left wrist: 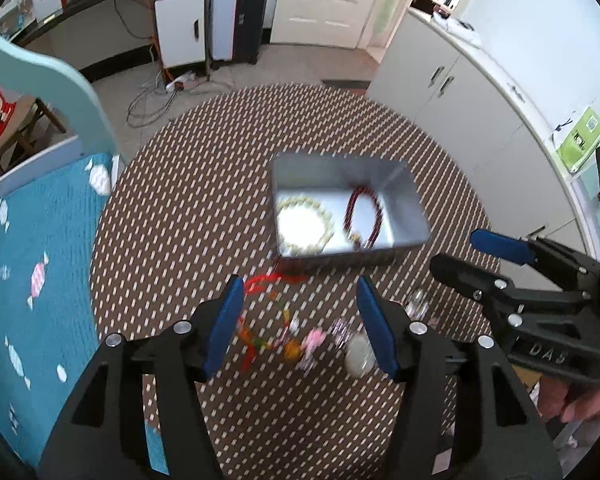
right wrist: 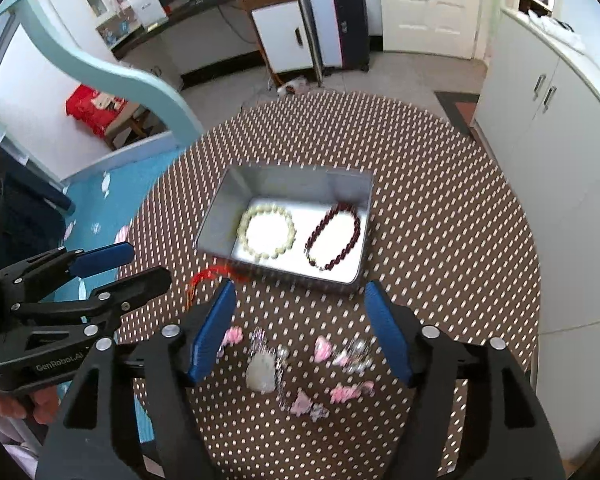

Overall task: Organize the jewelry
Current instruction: 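Lift both grippers out of the silver box, then grasp the jade pendant with the right gripper while the left grasps the red string bracelet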

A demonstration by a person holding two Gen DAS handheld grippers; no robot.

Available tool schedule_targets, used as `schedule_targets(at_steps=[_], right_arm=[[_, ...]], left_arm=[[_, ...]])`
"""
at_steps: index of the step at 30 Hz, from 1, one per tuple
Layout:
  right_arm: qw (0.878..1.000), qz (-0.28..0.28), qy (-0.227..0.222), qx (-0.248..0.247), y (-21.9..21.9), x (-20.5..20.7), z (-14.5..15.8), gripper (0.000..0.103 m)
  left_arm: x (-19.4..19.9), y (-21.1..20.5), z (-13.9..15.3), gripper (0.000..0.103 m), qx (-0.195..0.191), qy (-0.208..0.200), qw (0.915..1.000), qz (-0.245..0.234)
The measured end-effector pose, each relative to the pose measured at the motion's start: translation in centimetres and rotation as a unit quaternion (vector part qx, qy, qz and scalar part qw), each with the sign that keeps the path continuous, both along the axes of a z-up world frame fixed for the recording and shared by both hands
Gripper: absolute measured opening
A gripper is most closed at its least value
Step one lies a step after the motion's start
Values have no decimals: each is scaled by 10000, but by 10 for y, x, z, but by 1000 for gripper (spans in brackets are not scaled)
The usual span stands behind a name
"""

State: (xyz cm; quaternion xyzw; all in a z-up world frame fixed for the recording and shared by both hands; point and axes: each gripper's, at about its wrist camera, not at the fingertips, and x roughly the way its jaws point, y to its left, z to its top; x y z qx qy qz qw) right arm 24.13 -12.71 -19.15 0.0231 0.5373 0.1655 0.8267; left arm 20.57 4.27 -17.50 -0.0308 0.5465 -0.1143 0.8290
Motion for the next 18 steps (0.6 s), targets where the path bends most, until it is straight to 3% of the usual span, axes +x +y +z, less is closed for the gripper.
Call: schedule_targets(at_steps=[10, 13, 18], right_arm=[[9968, 316, 712, 201, 27, -30, -42, 64], [9946, 411, 933, 192, 34, -36, -56, 53], [9913, 428, 1224, 246, 42, -40, -72, 44]], left_arm=[[-33, 28, -41, 59, 39, 644, 9977, 203], [-36, 36, -52, 59, 20, 796, 9964, 278], [-39, 46, -66, 59, 14, 1057, 9937, 379]])
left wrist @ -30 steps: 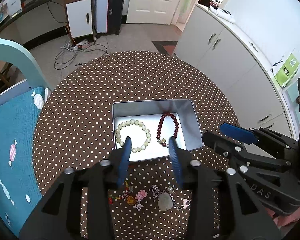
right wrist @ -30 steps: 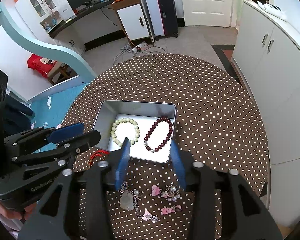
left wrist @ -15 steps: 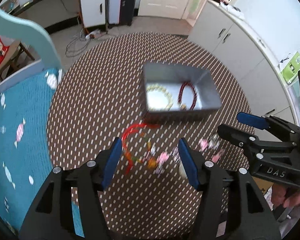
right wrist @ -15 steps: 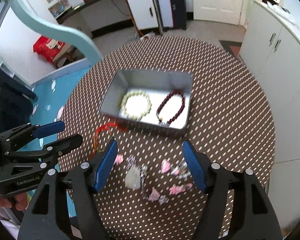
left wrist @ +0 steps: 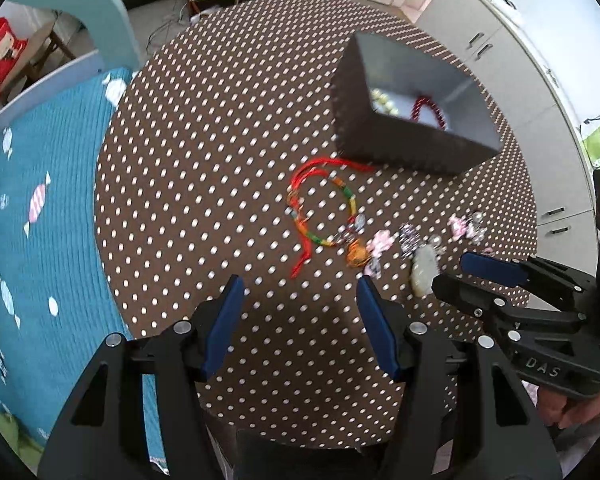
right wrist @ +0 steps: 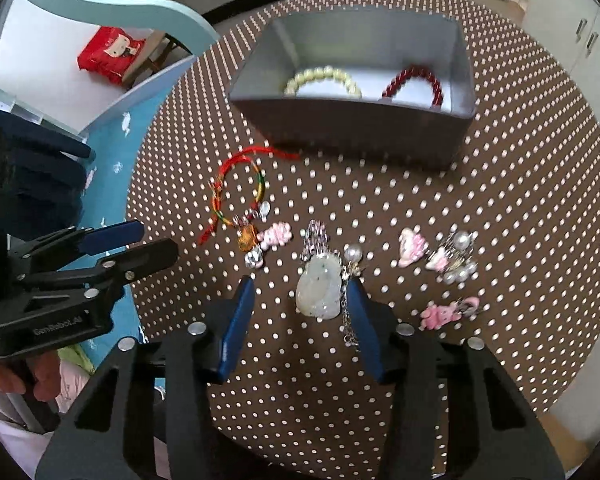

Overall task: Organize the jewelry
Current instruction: 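Grasp the jade pendant with the right gripper while the left grasps the red string bracelet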

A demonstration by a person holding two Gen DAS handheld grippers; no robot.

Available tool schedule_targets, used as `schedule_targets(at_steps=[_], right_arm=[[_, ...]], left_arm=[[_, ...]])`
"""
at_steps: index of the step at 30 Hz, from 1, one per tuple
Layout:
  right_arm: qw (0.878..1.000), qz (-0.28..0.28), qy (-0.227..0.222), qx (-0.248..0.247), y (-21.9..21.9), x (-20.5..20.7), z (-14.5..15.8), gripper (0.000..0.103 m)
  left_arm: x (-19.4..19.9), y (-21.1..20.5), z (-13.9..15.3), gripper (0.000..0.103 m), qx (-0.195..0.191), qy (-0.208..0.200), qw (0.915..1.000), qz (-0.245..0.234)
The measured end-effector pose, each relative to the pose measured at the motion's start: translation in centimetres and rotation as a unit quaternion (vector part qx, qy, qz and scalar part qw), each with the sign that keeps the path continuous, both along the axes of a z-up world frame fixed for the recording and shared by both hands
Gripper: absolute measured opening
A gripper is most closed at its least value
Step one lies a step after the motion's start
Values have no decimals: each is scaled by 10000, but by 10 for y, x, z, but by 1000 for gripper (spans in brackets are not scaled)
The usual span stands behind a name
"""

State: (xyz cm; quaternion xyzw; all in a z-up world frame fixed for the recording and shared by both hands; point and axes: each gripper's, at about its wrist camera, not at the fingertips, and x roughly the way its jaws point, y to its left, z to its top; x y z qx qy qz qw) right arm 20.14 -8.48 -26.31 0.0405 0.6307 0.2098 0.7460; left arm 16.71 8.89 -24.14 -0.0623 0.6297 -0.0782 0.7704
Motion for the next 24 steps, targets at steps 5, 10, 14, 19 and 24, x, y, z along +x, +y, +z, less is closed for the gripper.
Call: schedule_targets(at_steps=[5, 10, 14, 19, 24], right_arm=[[9998, -102, 160, -73, 3, 3, -10, 42], [9994, -93, 176, -292, 12, 6, -18, 37], [9981, -175, -40, -597, 21, 8, -21, 31], [9933, 155, -384, -1075, 40, 5, -23, 23], [9966, -104, -220, -784, 31, 10, -26, 21]], left_arm=[[-2, 8, -6, 59, 2, 104, 9999, 18], [3, 12, -10, 59, 11, 194, 9998, 5], [5, 16, -11, 59, -22, 224, 9997, -12], [12, 20, -13, 59, -121, 256, 9996, 8], [23, 21, -14, 59, -193, 280, 9994, 21]])
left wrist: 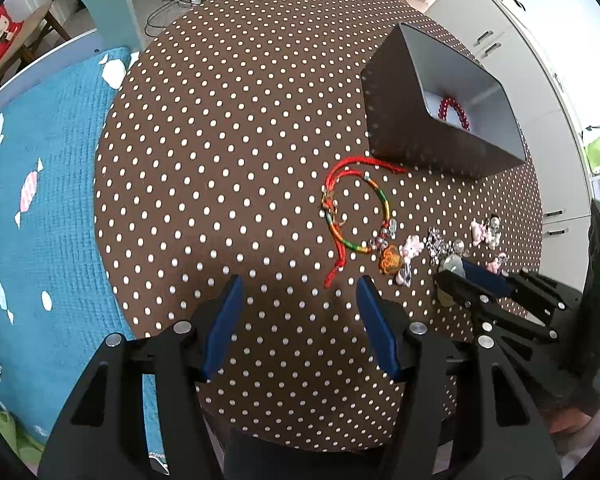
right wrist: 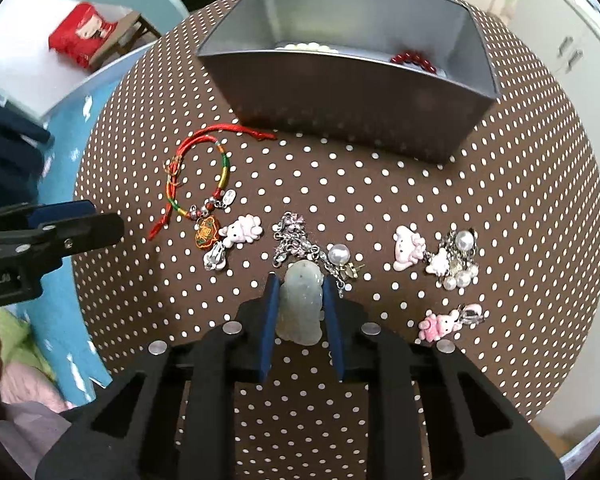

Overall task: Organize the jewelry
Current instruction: 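Grasp the jade pendant with the right gripper while the left grasps the red string bracelet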

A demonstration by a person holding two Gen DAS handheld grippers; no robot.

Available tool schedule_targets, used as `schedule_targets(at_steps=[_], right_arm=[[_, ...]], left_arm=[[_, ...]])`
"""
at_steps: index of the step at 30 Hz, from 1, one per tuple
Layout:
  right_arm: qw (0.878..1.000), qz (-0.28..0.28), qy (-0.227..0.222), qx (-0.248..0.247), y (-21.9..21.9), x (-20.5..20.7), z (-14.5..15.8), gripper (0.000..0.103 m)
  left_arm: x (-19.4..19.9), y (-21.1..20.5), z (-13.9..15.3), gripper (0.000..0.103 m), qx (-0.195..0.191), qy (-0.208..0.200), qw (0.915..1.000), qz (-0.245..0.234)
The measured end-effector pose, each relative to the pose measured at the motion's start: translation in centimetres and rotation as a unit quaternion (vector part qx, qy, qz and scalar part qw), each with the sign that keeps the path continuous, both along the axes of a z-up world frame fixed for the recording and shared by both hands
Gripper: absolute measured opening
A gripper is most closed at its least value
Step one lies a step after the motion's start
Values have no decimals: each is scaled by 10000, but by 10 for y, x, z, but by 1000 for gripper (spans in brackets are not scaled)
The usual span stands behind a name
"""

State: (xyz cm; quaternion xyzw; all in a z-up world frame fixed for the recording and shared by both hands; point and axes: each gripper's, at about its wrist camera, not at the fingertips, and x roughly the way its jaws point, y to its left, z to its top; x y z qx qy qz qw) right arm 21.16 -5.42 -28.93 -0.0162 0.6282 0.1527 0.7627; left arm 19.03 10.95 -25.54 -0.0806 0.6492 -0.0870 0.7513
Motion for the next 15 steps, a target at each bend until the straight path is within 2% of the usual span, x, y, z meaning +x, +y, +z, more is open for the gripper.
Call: schedule_targets(at_steps=[6, 9, 14, 15], right_arm=[[9992, -228, -99, 299, -23, 2, 14, 20], [9988, -331, -189, 315, -31, 3, 26, 20], [9968, -665, -225, 381, -57, 0, 33, 20], [9963, -734, -247, 367, -61, 0, 34, 20]], left_arm=[[21, -4, 0, 59, -192, -33, 9998, -13], [36, -12, -2, 51, -197, -76, 9997, -83], [59, -26, -13, 37, 188, -29, 9994, -279], [62, -30, -16, 29, 301, -17, 9989, -363]])
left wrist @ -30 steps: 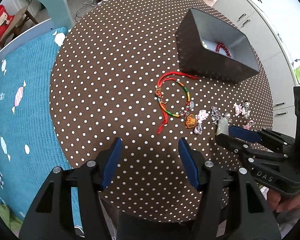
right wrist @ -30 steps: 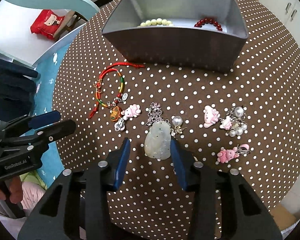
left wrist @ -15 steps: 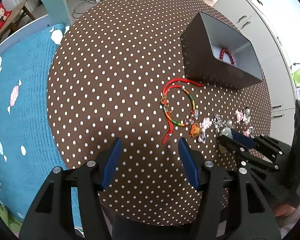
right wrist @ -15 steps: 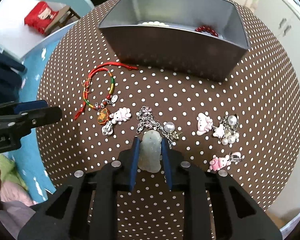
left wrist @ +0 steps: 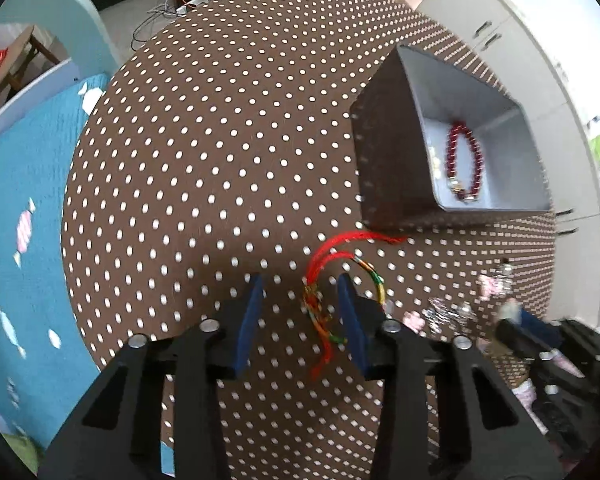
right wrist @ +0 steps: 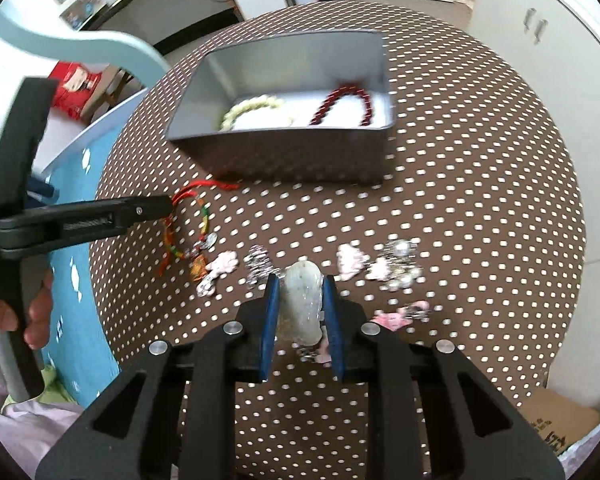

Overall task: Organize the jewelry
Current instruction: 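Grasp the jade pendant with the right gripper while the left grasps the red string bracelet, then carry the red string bracelet into the box with the left gripper while the right holds the pendant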

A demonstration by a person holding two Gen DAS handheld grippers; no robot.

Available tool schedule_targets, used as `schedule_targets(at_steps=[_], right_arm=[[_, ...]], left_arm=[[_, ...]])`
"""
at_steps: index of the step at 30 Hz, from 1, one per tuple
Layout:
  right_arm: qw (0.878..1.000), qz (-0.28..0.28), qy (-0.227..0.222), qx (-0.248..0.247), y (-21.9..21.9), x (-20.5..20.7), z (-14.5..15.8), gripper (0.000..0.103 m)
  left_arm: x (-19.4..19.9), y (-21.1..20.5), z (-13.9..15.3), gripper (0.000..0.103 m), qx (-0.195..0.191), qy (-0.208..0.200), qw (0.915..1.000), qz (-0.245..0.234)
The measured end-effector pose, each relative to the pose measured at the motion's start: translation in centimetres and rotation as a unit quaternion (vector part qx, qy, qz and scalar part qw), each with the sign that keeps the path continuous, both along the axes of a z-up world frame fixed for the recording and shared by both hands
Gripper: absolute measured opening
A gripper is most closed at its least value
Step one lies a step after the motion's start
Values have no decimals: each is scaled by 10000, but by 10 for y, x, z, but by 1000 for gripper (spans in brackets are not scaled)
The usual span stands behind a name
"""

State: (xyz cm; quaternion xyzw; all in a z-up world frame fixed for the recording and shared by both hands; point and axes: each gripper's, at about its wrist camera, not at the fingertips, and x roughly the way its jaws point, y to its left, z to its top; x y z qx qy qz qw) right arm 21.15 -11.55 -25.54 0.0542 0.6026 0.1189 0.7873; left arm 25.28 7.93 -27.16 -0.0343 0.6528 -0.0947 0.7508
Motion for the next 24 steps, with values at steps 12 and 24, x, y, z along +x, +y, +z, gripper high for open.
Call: schedule_targets(at_steps=[12, 24], right_arm=[[9994, -334, -61, 27, -34, 6, 6, 20], [9988, -287, -383, 89, -50, 19, 27, 20]], left_arm=[[1, -20, 3, 3, 665, -31, 9971, -365], [-17, 6, 63, 0, 367, -447, 9981, 222]])
